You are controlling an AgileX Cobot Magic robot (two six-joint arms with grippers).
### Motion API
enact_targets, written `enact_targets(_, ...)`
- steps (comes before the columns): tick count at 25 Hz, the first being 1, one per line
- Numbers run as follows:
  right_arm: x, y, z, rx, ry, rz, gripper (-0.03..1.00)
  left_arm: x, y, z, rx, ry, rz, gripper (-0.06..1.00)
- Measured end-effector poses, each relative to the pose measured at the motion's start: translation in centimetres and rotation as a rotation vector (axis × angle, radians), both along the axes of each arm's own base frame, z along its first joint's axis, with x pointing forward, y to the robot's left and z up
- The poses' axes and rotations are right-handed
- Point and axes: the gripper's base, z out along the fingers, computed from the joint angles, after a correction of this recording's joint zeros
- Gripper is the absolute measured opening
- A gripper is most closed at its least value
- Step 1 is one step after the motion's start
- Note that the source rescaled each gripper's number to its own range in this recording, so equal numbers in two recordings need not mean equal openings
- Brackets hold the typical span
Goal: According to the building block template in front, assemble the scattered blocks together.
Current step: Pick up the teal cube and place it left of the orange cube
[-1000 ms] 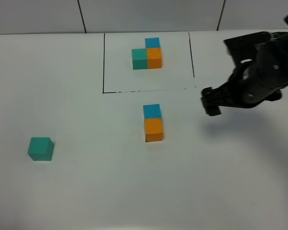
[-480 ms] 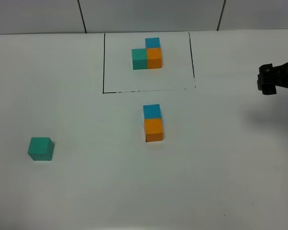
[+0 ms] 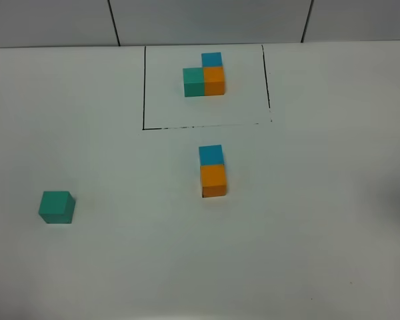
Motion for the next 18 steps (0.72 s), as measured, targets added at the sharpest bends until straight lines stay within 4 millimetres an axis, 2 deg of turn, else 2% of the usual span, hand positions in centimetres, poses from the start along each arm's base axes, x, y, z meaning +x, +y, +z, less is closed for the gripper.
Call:
enact_targets(5,-6.7,-0.9,0.9,0.032,-0.127,-0.045,1.0,0.0,0.0,0.0,0.0,0.0,0.0,0.87)
enact_targets(9,-11.0,-1.5,0.3,0.053,-0.191,-0.069,1.0,0.0,0.0,0.0,0.0,0.0,0.0,0.87)
enact_targets(18,-17.8,-2.4,-1.6,0.081,-0.264,-0.109,1.0,0.0,0.0,0.0,0.0,0.0,0.0,0.87)
